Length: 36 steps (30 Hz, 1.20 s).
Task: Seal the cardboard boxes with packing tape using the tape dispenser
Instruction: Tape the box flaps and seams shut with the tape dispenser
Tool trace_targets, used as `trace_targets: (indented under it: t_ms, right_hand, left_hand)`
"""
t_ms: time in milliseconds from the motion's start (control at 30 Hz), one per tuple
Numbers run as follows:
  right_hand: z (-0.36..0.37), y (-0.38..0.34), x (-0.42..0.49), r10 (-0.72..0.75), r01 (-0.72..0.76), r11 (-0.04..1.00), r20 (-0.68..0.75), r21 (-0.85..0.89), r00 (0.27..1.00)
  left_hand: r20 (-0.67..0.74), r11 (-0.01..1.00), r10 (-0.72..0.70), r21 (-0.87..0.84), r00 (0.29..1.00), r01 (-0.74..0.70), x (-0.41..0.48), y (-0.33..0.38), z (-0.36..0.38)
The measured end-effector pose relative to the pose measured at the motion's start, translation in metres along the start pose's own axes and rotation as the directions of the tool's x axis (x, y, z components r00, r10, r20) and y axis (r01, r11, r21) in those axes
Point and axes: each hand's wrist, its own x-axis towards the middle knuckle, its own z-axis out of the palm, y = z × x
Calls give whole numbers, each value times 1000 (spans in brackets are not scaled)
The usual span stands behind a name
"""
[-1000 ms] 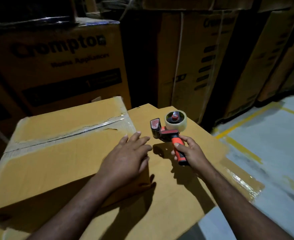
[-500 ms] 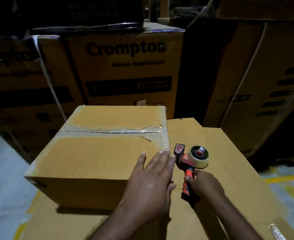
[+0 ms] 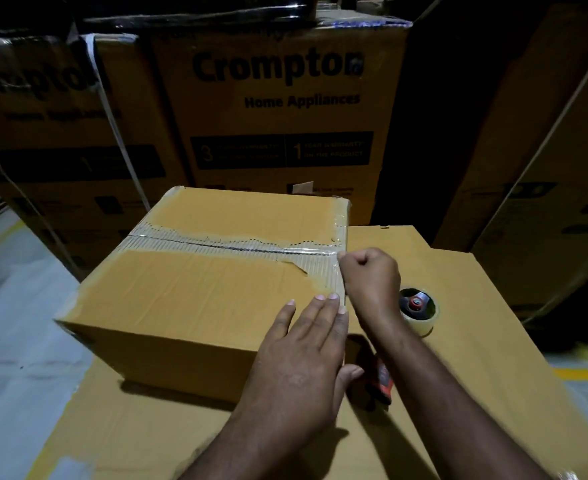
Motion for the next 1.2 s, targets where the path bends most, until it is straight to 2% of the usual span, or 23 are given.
trace_targets:
  t_ms: [233,333,533,600,700,867,967,1100,1200]
  right_hand:
    - [43,-9,109,131,-136,989,-93,-51,987]
    - [52,-18,137,175,-178,984,-107,-15,979]
    - [58,-34,151,105,-134,970,-147,-204,984]
    - [60,-34,150,67,-104,961,-149,-256,987]
    - [59,-34,138,16,-61,947,-143,-315,990]
    - [45,-31,99,-110,84,842,-16,-533,994]
    - [30,-32,58,-132,122,735,36,-667,991]
    - [1,-21,8,-112,163,704,119,-691,987]
    - [-15,-11,-13,-111,180,723,145,-667,983]
  left_hand:
    - [-68,999,-1,33,998,4,1,1,6]
    - [-77,999,-3,35,997,6,2,0,6]
    - [-64,999,21,34,998,-19,-1,-2,4]
    - [-36,999,17,37,999,-15,0,-1,-1]
    - [85,999,34,23,996,-36,2,2,-9]
    - [4,999,49,7,999,-49,2,1,-1]
    - [-65,998,59,-3,996,-59,2,-4,2]
    - [-169,988,117,-83,979,-132,2,-13,-3]
    - [-145,982,161,-74,976,-173,-1,-11,-4]
